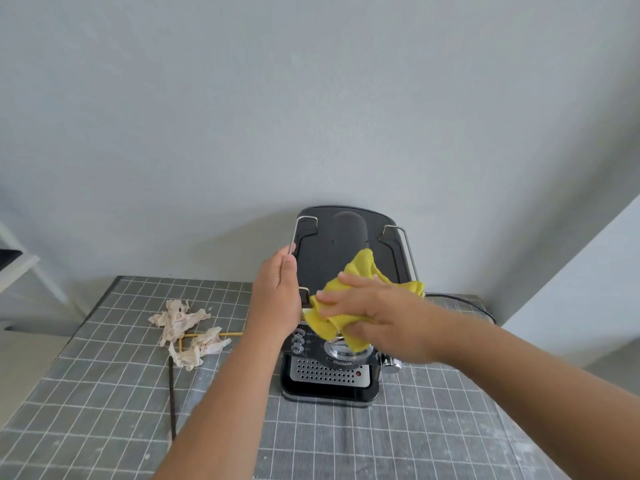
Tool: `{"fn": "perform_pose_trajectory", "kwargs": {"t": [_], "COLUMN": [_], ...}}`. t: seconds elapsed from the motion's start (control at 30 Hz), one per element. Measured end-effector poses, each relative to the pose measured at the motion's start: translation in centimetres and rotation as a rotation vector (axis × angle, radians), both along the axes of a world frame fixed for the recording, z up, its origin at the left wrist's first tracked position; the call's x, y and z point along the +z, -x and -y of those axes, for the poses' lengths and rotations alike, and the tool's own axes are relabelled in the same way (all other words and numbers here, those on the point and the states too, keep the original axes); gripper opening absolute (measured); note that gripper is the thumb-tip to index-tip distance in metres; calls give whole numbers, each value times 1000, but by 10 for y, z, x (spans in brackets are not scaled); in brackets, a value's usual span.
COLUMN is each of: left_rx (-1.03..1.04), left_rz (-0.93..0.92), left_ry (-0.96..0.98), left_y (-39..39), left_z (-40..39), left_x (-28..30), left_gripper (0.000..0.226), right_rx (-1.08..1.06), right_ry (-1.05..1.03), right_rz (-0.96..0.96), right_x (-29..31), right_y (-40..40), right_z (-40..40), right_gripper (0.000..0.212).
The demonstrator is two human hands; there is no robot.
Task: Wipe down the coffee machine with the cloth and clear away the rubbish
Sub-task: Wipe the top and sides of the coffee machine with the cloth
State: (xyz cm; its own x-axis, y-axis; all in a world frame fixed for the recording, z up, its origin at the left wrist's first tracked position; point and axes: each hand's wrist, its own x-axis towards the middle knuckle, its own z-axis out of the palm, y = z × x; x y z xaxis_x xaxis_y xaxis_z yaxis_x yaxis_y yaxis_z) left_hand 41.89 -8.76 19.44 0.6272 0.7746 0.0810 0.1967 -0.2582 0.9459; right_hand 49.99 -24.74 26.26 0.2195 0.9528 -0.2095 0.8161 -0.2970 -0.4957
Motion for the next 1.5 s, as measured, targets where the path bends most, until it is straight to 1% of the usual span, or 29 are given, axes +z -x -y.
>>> {"fn": "perform_pose_trajectory", "kwargs": {"t": [0.07,0.13,0.2,0.3,0.37,0.4,0.43,0.5,0.57,0.63,0.7,0.73,0.8,0.83,0.87,0.93,0.97,1.03,1.07,1.1,1.17,1.27,1.33,1.43,1.5], "left_rx": [3,4,1,-9,-5,-1,-1,-1,3,4,5,10,16,15,17,15,13,18,18,13,8,-2,-4,-6,-10], "left_rz": [9,-4,2,22,15,15,17,13,7,8,19,21,22,22,18,11,11,18,25,32,43,36,23,7,16], "left_ry": [5,-1,4,50,57,60,59,45,39,41,55,65,66,64,61,57,59,70,72,69,56,15,0,-16,-6], "left_y": [-1,-2,-2,-1,0,0,0,0,0,0,-2,-2,-3,-3,-3,-3,-2,-2,-3,-2,-2,-2,-1,1,2], "left_z": [0,0,-1,1,2,2,2,2,1,-1,-2,-2,-1,-1,-1,0,1,1,0,0,-1,-4,-4,-2,0], "left_x": [0,-1,-2,-1,0,-1,0,0,0,-2,-4,-5,-4,-3,-4,-3,-3,-4,-6,-7,-8,-9,-8,-6,-4], "left_gripper": [40,40,40,42,42,42,42,41,40,40,41,41,41,41,41,42,42,44,47,49,44,39,40,43,47], "right_rx": [13,-27,-115,-308,-403,-448,-513,-607,-640,-656,-653,-647,-664,-674,-686,-704,-728,-772,-759,-722,-604,-330,-162,-47,-22], "right_ry": [-13,-11,-19,29,95,125,139,155,189,209,243,253,187,152,132,122,132,160,167,151,63,-3,-43,1,36], "right_rz": [-76,-60,41,202,369,431,449,421,414,383,364,358,347,335,334,366,351,285,296,350,418,400,369,267,268], "right_x": [1,7,9,8,3,-1,-4,-11,-14,-14,-11,-13,-11,-13,-17,-21,-22,-23,-23,-22,-25,-27,-23,-7,-2], "right_y": [0,-8,-23,-45,-53,-56,-57,-58,-48,-28,-9,-5,-8,-16,-29,-51,-60,-67,-64,-57,-36,5,17,2,-17], "right_z": [9,6,-5,-22,-38,-48,-56,-68,-68,-58,-49,-46,-48,-50,-55,-64,-70,-77,-78,-76,-68,-43,-27,-27,-45], "right_gripper": [46,47,47,48,40,36,34,32,28,23,24,18,12,18,29,44,46,43,42,40,37,48,50,49,50]}}
